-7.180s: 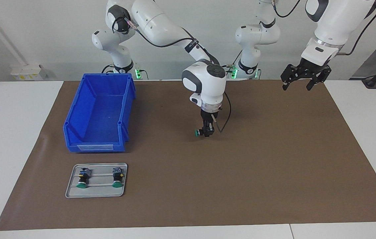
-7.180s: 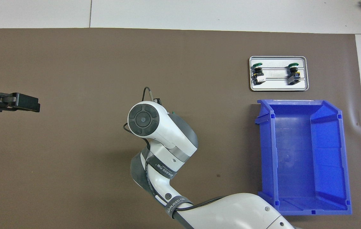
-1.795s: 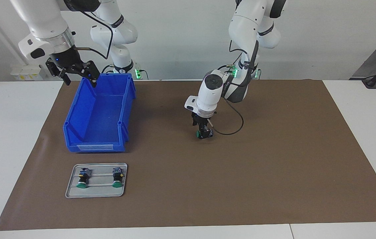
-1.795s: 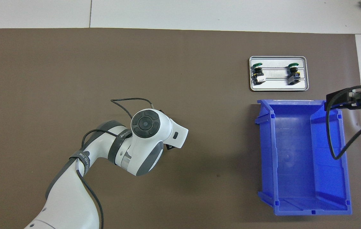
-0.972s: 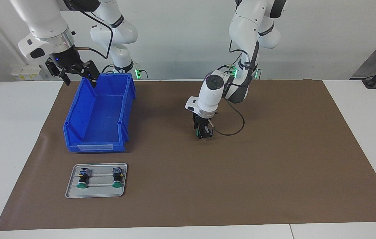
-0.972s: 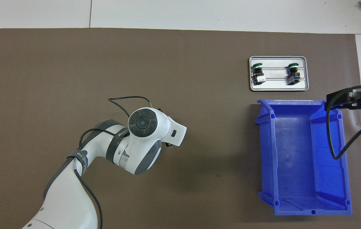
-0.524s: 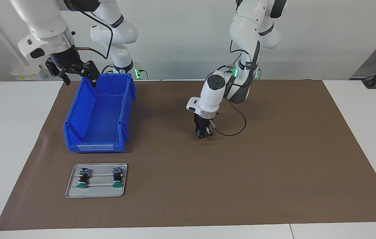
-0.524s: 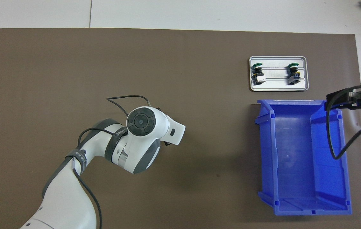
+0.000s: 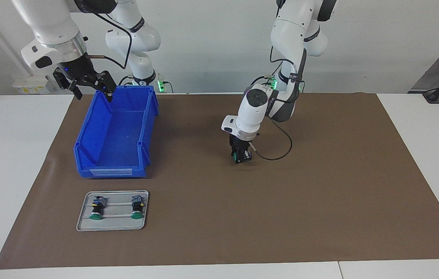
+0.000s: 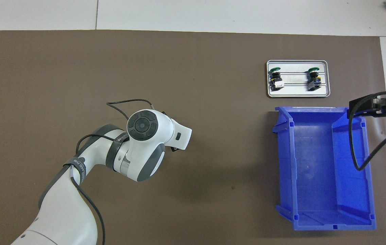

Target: Place and press button with both arms

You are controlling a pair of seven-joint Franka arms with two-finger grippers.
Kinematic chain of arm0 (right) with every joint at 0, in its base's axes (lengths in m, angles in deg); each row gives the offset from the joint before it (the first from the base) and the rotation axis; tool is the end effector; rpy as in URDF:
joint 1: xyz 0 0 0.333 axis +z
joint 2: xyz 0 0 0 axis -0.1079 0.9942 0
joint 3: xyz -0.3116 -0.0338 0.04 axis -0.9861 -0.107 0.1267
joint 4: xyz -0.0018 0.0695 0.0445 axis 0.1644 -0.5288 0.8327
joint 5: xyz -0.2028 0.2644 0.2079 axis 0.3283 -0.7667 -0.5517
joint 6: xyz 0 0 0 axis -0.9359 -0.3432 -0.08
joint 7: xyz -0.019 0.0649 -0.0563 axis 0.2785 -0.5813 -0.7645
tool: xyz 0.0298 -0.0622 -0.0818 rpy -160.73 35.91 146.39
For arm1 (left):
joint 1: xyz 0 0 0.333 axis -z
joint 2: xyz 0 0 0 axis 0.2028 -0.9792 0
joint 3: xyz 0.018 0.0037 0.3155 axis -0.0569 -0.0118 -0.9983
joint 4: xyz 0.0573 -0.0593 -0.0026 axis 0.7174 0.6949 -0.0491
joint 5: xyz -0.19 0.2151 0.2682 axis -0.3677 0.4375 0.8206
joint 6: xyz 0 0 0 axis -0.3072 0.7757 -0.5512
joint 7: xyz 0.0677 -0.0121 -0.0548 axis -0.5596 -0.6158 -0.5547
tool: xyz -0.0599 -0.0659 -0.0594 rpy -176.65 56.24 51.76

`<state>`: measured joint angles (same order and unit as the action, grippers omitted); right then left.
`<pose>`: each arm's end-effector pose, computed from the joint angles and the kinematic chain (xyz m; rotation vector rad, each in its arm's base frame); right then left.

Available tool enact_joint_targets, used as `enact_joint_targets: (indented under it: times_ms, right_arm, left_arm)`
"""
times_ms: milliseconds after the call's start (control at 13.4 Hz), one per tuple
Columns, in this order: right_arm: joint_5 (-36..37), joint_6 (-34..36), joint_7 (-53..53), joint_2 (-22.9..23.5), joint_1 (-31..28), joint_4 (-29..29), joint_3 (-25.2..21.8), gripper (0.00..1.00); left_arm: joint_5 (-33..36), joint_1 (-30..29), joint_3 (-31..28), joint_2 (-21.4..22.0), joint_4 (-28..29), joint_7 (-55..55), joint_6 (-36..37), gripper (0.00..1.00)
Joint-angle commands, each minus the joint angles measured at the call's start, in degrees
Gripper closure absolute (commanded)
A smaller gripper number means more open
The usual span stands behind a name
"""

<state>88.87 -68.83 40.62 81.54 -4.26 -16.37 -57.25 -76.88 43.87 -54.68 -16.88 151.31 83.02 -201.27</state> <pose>0.5397 0.0145 0.6432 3.1131 -0.1987 -0.0438 0.5062 -0.3541 0.2936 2.5078 -1.7182 0.2054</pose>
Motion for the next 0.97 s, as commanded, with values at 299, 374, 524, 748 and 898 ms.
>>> enact_joint_targets:
  times_ms: [299, 374, 524, 748, 898]
  right_arm:
    - [-1.01, -0.29, -1.26, -1.37, -0.44, -1.44, 0.08, 0.00]
    - [-1.01, -0.29, -1.26, -1.37, -0.44, -1.44, 0.08, 0.00]
    - [-1.01, -0.29, -1.26, -1.37, -0.36, -1.44, 0.08, 0.00]
    - [-1.01, -0.29, -1.26, -1.37, -0.44, -1.44, 0.08, 0.00]
    - [-1.01, -0.29, -1.26, -1.37, -0.36, -1.44, 0.08, 0.00]
  left_arm:
    - [-8.96, -3.60, 0.46, 0.78, -1.74, 2.44, -1.26, 1.00]
    - [-10.54, -3.96, 0.46, 1.57, -1.66, 3.24, -1.26, 1.00]
    - [-15.02, -6.05, 0.54, 3.24, -1.31, 7.09, -0.82, 1.00]
    - [-22.32, -8.52, 0.55, 5.96, -0.17, 13.68, -0.47, 1.00]
    - [-26.71, -10.10, 0.63, 7.20, 1.41, 18.60, -0.47, 1.00]
